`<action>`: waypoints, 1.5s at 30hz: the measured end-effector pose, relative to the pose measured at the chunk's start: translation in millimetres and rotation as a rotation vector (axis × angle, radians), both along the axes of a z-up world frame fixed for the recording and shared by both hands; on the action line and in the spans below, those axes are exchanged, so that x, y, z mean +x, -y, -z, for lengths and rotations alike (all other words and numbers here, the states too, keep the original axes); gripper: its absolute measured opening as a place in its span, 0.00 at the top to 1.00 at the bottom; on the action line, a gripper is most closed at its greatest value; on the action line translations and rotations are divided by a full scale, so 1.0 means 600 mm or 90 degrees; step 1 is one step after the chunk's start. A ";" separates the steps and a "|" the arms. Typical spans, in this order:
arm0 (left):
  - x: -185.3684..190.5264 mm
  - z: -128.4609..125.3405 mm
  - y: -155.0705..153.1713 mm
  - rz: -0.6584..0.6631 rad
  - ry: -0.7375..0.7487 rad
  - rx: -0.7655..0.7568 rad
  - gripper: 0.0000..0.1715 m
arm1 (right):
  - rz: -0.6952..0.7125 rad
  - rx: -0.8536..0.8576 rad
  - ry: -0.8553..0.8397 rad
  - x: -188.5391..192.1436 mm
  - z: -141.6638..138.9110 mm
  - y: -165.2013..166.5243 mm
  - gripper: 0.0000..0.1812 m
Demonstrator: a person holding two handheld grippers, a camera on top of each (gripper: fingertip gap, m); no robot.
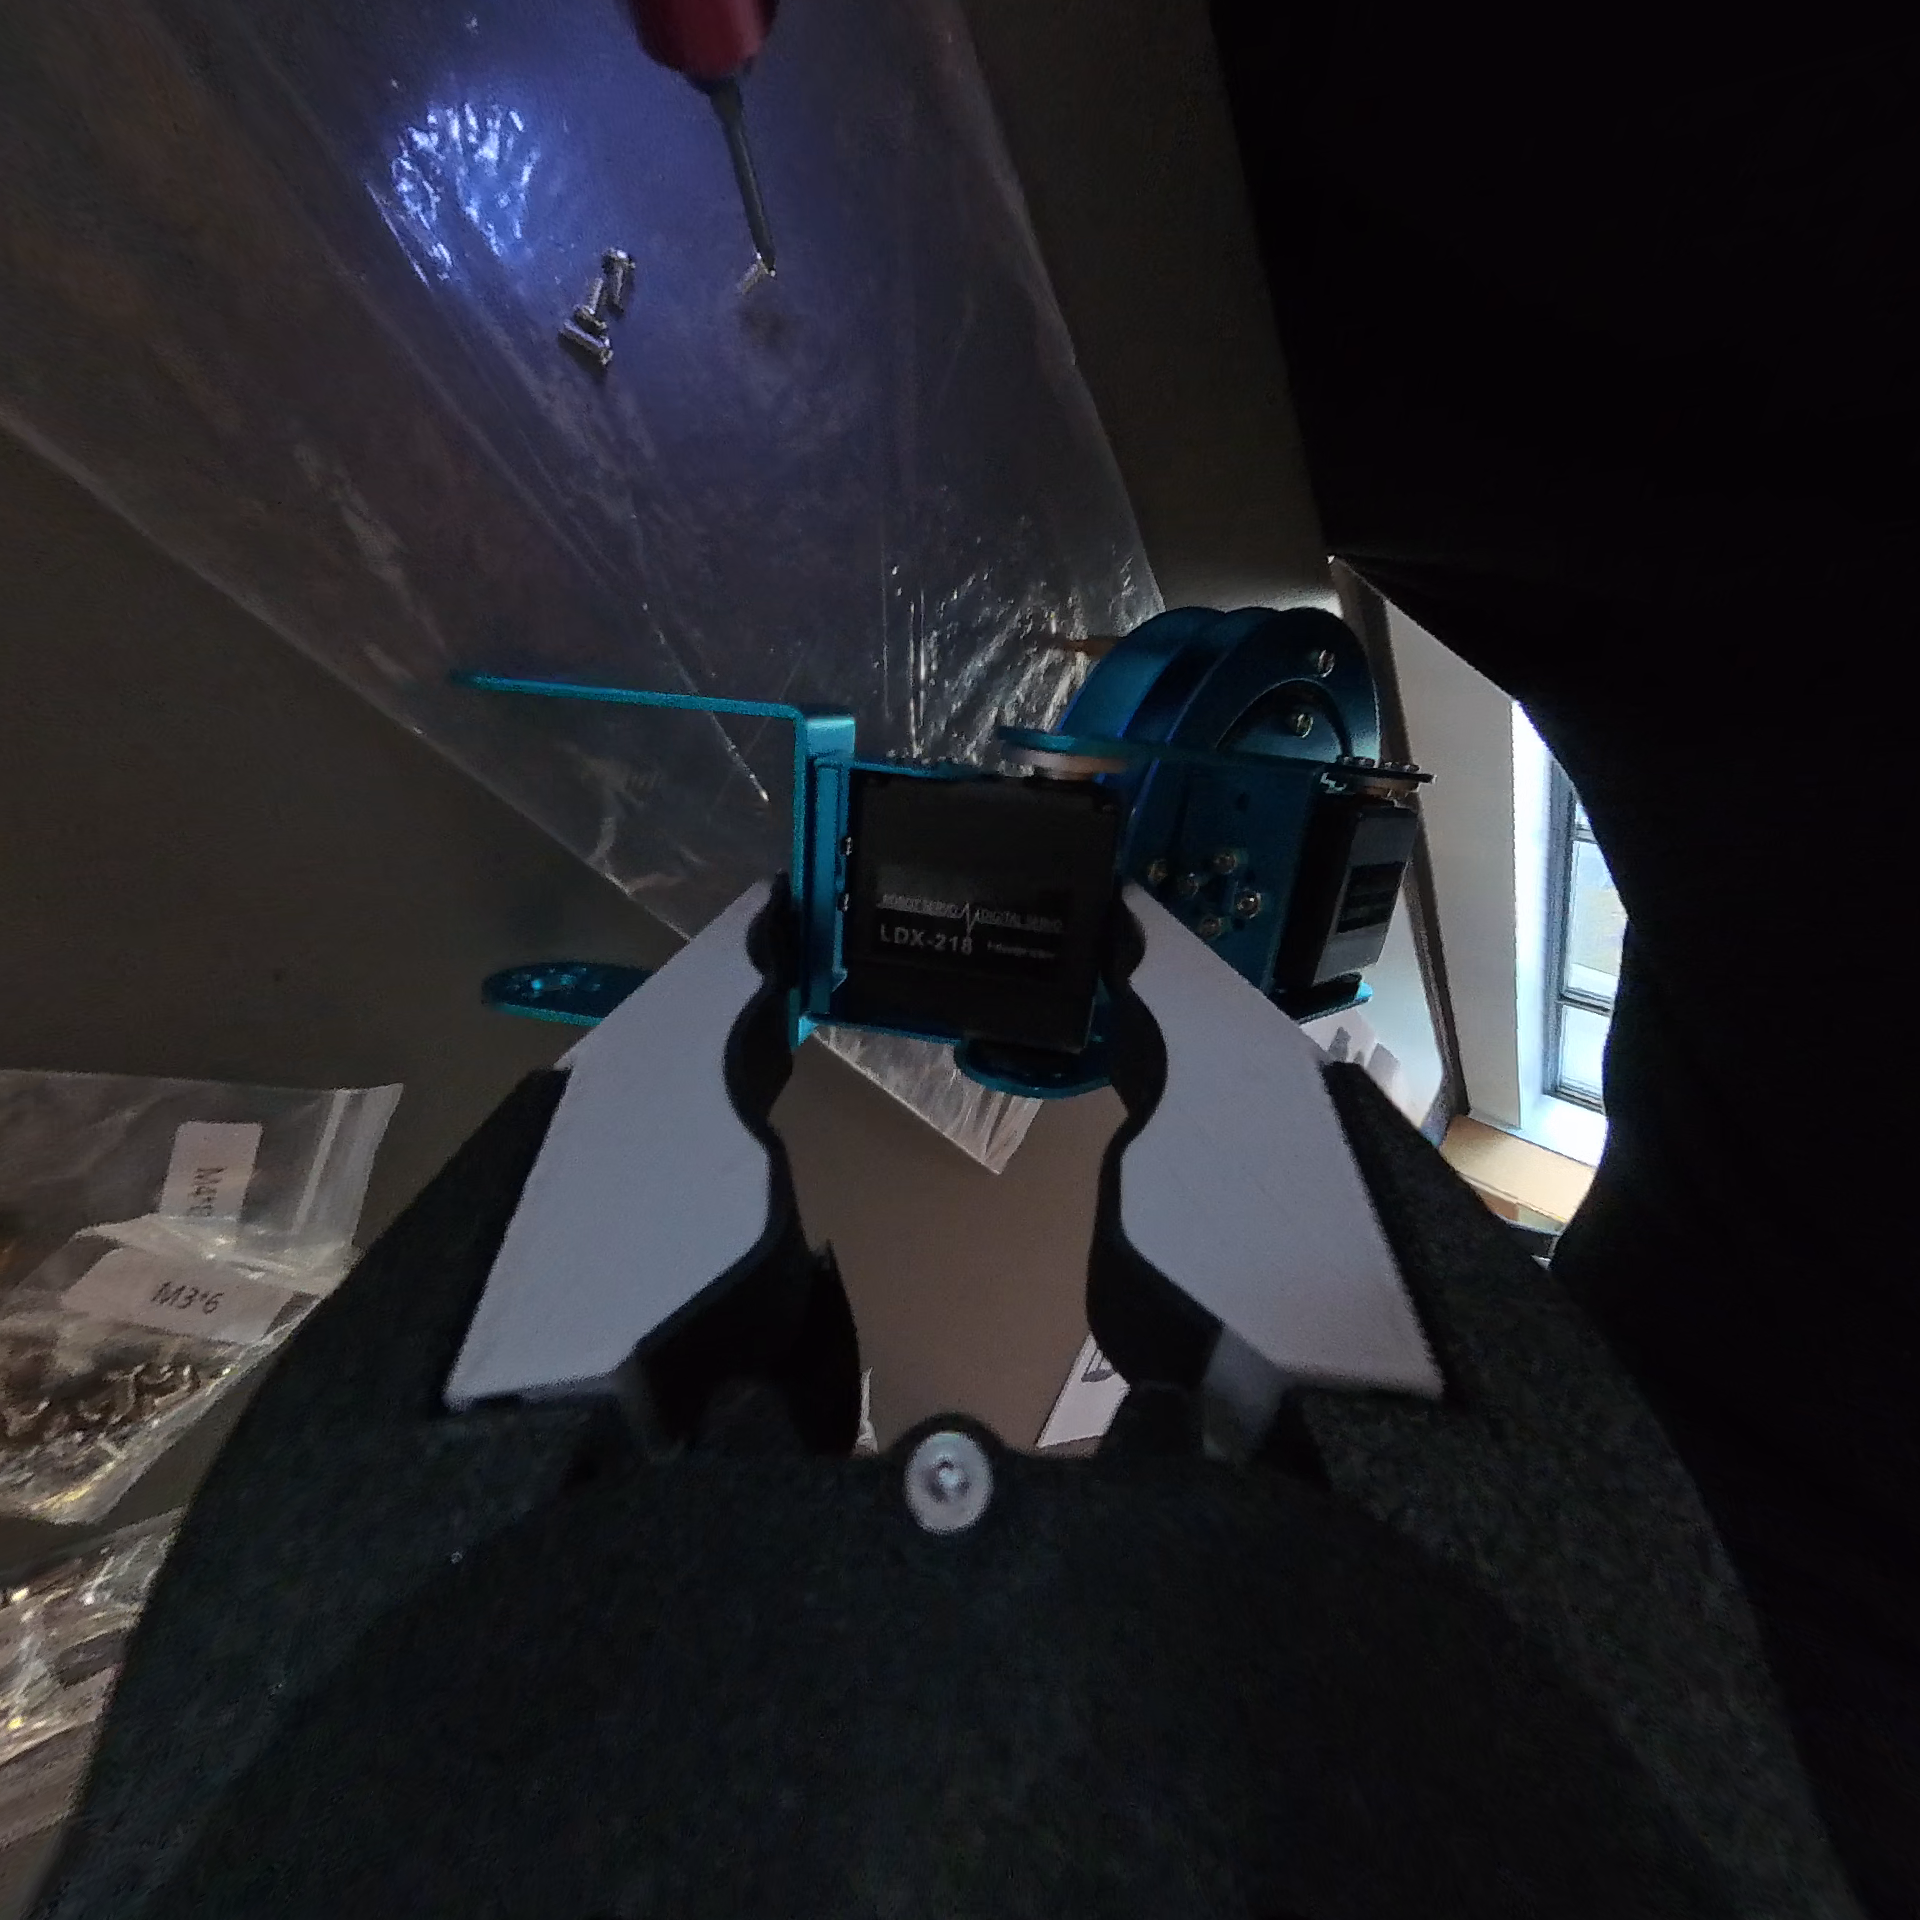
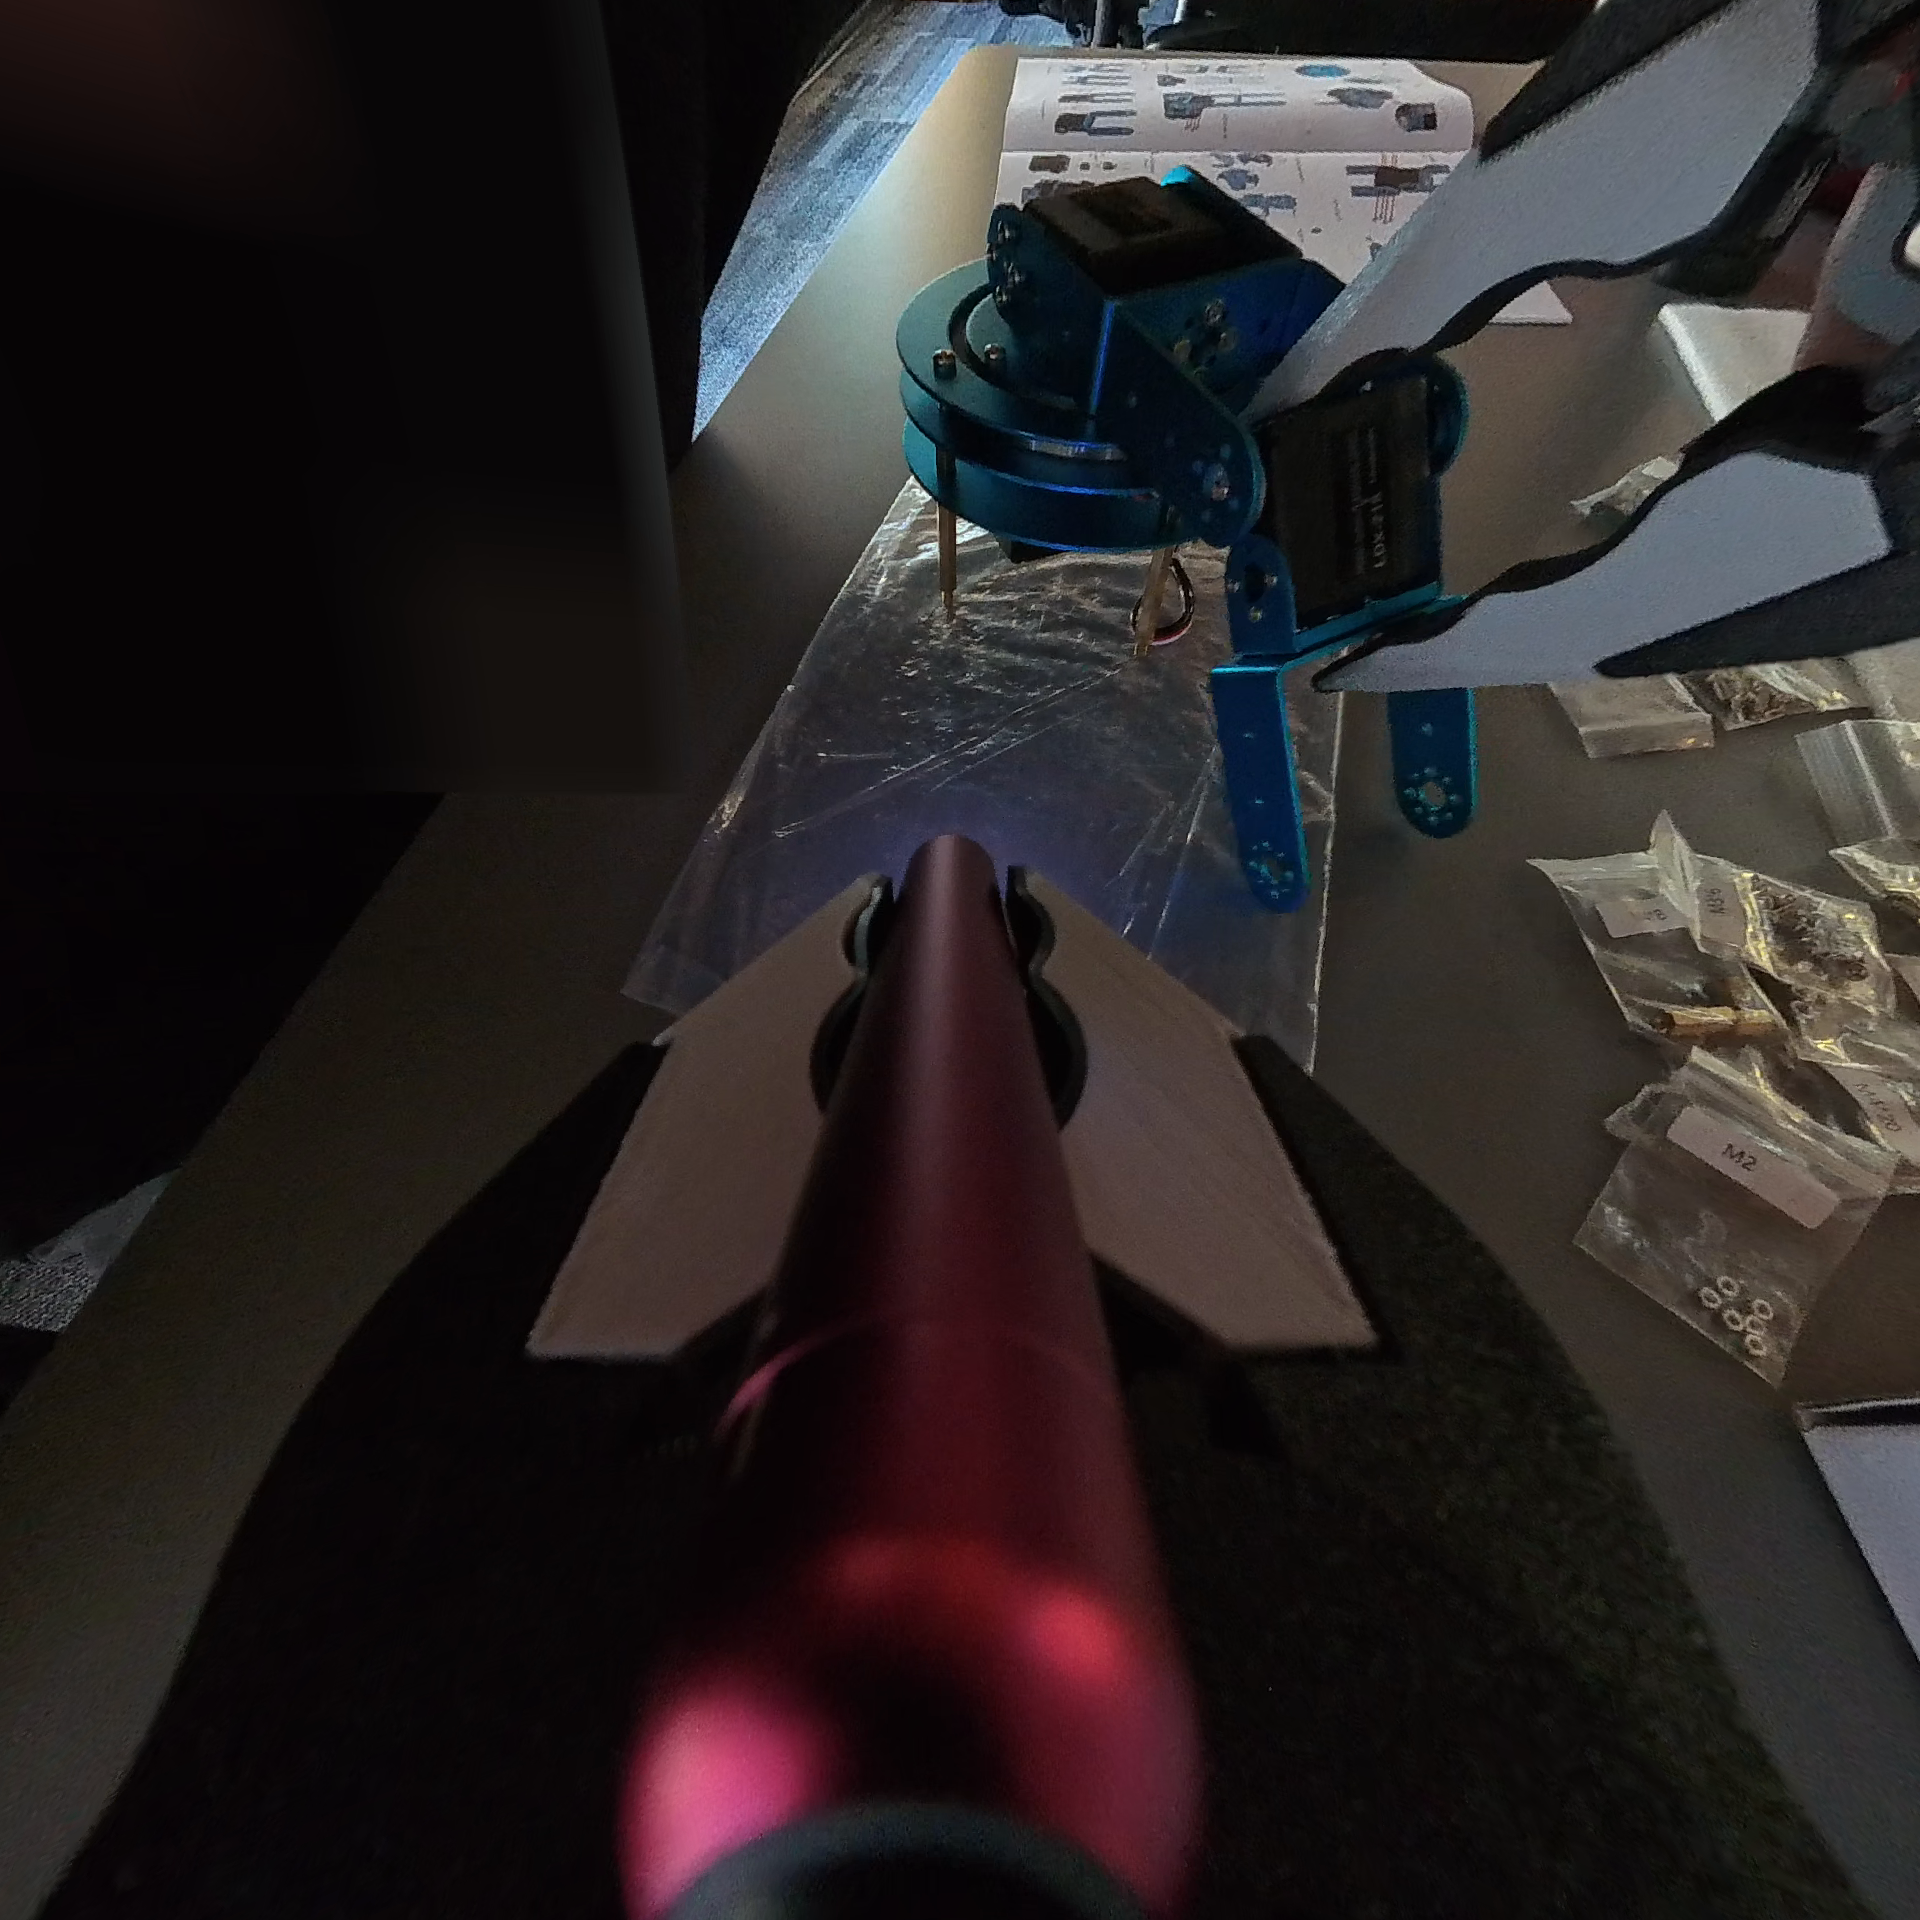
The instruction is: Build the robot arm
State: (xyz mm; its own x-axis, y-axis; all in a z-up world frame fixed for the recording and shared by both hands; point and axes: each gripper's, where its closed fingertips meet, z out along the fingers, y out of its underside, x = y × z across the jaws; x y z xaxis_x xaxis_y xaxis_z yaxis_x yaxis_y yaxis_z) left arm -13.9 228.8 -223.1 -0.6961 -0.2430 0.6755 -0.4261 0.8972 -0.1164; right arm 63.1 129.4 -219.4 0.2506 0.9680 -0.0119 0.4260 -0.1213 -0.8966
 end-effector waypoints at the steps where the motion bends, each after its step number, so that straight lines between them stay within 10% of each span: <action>1: 0.001 0.000 -0.001 0.002 0.011 0.002 0.66 | 0.001 -0.001 0.000 0.001 0.000 0.000 0.89; 35: 0.027 -0.008 -0.019 0.034 0.459 0.194 0.67 | 0.026 0.033 -0.028 0.000 -0.017 -0.013 0.89; 45: 0.026 -0.009 -0.018 0.021 0.452 0.181 0.67 | 0.063 0.337 -0.064 -0.011 -0.087 -0.026 0.88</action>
